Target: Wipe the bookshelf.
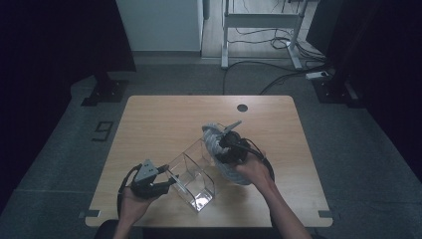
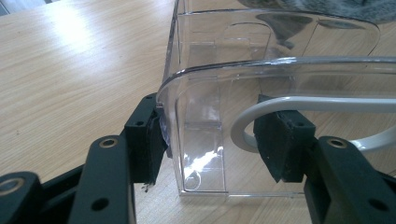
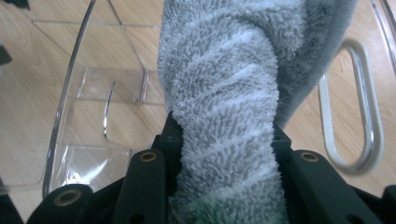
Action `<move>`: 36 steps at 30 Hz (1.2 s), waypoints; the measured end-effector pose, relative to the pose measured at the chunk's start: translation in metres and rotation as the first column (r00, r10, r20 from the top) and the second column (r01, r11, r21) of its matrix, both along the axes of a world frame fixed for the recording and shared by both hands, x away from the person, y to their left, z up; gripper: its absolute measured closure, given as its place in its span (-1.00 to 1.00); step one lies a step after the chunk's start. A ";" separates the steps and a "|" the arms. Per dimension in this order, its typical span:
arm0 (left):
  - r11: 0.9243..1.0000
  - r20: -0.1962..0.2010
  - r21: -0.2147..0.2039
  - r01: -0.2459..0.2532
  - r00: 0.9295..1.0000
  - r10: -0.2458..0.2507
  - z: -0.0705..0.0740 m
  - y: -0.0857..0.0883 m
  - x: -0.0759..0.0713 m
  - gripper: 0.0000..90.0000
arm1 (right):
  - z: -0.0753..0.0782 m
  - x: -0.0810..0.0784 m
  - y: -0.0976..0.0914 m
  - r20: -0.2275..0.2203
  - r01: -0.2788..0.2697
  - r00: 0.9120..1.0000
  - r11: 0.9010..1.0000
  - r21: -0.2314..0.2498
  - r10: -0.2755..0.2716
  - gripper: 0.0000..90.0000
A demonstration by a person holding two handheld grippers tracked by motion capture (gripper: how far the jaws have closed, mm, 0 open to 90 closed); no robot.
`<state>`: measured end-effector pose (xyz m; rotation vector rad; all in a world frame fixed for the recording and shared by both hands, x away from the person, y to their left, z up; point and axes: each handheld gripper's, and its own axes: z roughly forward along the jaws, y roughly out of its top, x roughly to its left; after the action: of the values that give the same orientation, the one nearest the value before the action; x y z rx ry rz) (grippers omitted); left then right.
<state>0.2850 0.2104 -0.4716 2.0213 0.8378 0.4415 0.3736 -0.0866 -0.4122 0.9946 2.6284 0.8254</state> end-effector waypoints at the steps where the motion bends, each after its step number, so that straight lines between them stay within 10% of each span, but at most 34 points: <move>1: 1.000 0.000 0.000 -0.001 1.000 0.001 0.000 0.000 0.000 0.00 | -0.001 -0.002 -0.003 0.000 -0.001 1.000 1.000 0.007 0.001 0.38; 36: 1.000 0.003 -0.001 -0.009 1.000 0.009 0.000 -0.002 0.001 0.00 | -0.051 -0.035 -0.041 -0.034 0.053 0.998 0.997 0.050 -0.051 0.40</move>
<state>0.2857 0.2086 -0.4719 2.0160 0.8449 0.4489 0.3390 -0.1279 -0.4630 1.0943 2.6089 0.8753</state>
